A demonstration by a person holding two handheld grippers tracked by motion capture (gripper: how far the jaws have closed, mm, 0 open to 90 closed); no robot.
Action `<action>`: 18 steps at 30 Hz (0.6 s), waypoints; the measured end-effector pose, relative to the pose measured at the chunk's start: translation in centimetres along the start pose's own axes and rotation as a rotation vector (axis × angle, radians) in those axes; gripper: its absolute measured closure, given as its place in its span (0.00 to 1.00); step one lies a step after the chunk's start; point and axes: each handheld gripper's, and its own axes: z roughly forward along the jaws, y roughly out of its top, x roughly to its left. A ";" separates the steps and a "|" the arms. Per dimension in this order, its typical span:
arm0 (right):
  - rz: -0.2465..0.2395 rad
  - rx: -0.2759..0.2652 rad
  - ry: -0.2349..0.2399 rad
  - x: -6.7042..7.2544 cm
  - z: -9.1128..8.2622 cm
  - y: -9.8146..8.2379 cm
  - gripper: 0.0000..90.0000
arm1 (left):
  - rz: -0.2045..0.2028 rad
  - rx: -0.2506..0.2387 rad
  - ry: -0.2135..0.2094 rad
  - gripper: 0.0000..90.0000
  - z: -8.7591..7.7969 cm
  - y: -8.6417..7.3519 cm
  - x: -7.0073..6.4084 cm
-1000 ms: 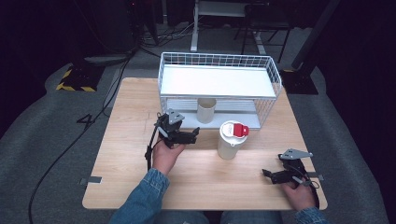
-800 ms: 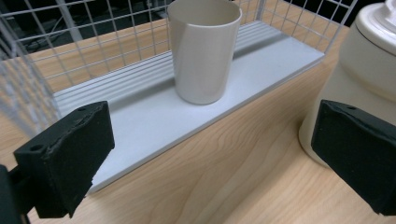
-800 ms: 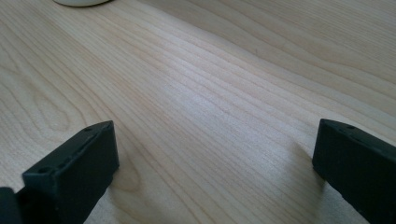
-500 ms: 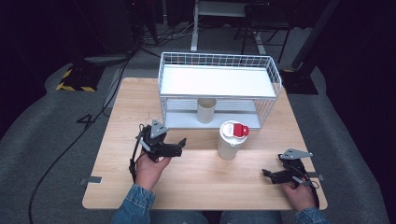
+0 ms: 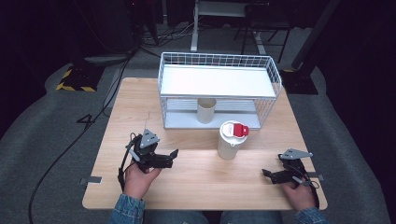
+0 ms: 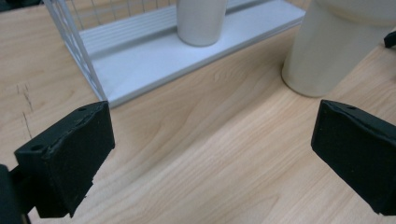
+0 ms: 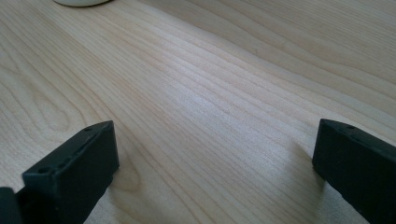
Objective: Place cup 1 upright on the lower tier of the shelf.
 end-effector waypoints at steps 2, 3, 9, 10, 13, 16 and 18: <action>0.000 -0.001 0.001 0.0 0.0 0.0 0.01 | -0.012 0.046 -0.022 0.00 0.3 -0.8 0.4; -0.001 0.000 0.000 0.0 0.0 0.0 0.01 | -0.009 0.062 -0.027 0.00 0.3 -1.1 0.5; 0.000 0.000 0.000 0.0 0.0 0.0 0.01 | -0.002 0.098 -0.010 0.00 0.0 -2.5 0.7; -0.001 0.001 0.001 0.0 0.0 0.0 0.01 | -0.003 0.097 -0.013 0.00 -0.1 -2.7 0.8; -0.001 0.001 0.000 0.0 0.0 0.0 0.01 | -0.006 0.115 -0.014 0.00 -0.3 -3.1 1.0; 0.000 0.000 0.001 0.0 0.0 0.0 0.01 | 0.001 0.138 -0.031 0.01 -0.2 -3.4 1.3; 0.000 0.001 0.000 0.0 0.0 0.0 0.01 | 0.002 0.157 -0.033 0.01 -0.1 -3.6 1.4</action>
